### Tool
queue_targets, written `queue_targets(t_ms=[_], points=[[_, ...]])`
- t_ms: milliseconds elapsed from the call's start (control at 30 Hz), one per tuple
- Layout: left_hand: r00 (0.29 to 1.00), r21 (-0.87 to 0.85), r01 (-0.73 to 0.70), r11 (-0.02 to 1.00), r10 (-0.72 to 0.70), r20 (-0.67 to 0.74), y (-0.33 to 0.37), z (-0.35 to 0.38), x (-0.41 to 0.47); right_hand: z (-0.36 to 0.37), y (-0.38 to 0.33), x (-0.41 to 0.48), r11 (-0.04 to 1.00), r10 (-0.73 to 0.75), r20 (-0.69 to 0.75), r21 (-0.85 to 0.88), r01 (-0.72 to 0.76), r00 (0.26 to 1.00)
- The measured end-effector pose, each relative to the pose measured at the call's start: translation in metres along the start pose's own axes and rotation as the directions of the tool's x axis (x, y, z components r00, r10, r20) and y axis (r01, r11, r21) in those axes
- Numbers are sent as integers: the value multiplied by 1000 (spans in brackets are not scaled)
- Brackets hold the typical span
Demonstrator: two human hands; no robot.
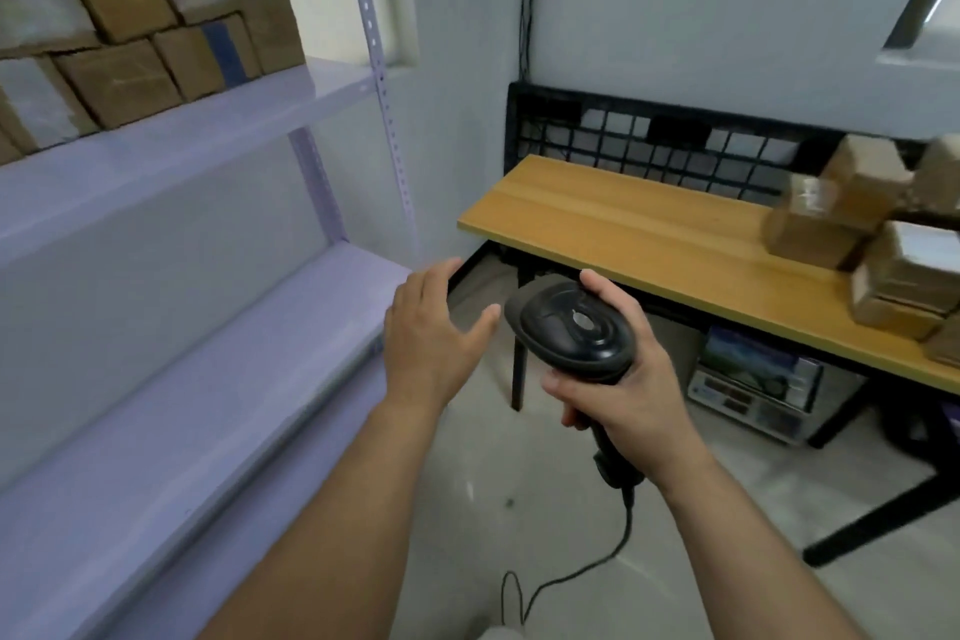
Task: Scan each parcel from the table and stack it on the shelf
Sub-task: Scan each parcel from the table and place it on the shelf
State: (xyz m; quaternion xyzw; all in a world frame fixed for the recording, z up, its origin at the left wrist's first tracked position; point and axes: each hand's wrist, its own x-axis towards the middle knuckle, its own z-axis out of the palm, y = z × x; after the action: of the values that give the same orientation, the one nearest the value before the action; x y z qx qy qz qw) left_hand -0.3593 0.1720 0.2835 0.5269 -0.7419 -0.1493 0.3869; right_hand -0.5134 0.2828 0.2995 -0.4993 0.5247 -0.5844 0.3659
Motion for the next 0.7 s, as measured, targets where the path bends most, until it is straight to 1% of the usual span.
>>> queue_targets(t_ms=[200,400,567,700], points=[[993,-39,-65,997,68,93,27,65,34,-54,13,26,999,25,-94,-42,-29,995],[973,-129,-110,986,133,188,66,130,84,-110,15,64,993,44,-210,-99,-66,977],[935,-171,-157,973,202,292,98,181,115,-150,15,84,988,51,-329,-120,-95,943],[905,-222,-198,955,265,332,122,217,128,-179,21,89,985,53,-415,-129,-116,908]])
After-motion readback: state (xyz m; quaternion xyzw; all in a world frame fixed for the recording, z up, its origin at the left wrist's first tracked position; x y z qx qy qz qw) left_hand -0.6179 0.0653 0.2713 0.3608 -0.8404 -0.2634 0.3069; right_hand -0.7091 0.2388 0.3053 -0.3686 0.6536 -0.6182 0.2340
